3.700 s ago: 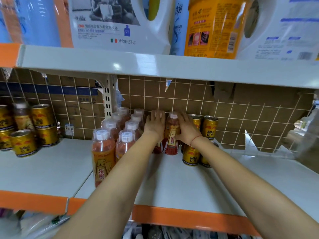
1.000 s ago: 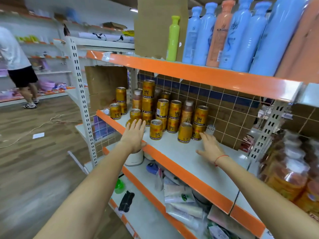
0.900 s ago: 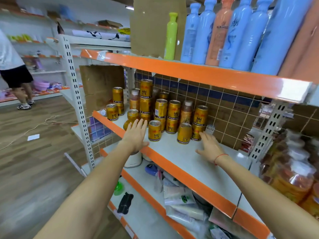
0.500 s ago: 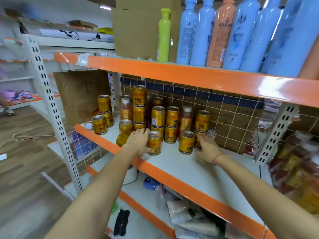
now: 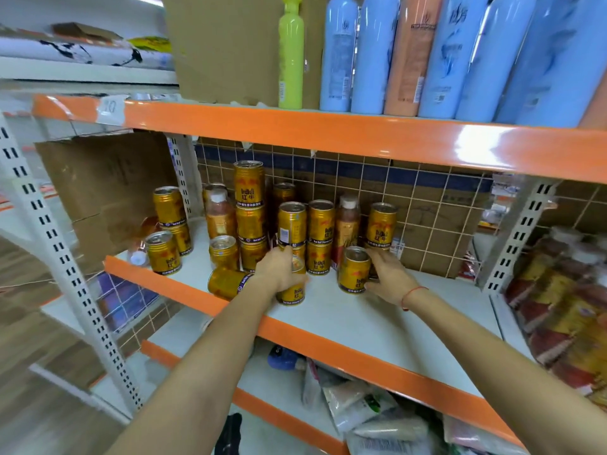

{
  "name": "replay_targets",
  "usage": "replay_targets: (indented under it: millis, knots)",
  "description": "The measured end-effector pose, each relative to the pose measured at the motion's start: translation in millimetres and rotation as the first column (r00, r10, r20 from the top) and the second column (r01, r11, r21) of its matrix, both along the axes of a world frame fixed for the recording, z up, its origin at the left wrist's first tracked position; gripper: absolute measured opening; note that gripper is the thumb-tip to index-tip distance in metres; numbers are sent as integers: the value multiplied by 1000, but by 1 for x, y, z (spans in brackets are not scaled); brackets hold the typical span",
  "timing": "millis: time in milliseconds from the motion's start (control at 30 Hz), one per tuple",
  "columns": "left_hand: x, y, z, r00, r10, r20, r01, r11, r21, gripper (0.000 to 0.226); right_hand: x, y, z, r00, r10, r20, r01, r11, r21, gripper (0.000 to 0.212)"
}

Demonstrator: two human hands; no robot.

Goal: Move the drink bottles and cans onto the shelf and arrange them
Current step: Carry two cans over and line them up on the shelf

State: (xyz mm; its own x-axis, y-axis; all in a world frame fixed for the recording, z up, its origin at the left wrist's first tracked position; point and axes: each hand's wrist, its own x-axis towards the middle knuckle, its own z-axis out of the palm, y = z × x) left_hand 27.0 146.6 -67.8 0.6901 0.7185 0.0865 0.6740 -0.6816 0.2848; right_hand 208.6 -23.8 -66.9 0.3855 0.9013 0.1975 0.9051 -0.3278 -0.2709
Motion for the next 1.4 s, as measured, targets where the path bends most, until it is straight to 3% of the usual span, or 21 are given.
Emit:
replay_targets:
  millis: [167,367,533,900,1233,1400]
  knots:
    - [3,7,8,999,24,46,-14,981,-194,73,5,11,9,999,-42,3,43,997,-57,73]
    - [8,11,16,988,-89,129,131,917,-377,56,10,23,17,999,-31,-10,30,995,-90,69]
    - [12,17,22,983,-175,62,185,898,-400,61,14,33,23,1000,-7,31,11,988,-152,71]
    - [12,23,21,983,-184,25,179,900,-397,68,16,52,25,997,75,31,-56,916,-396,64]
    - [12,24,21,979,-200,-30,178,923,-342,70,28,46,44,996,82,-41,-92,910,-404,57]
    - [14,23,23,980,-195,-46,168,924,-343,71,24,39,47,993,87,-83,-114,905,-410,42]
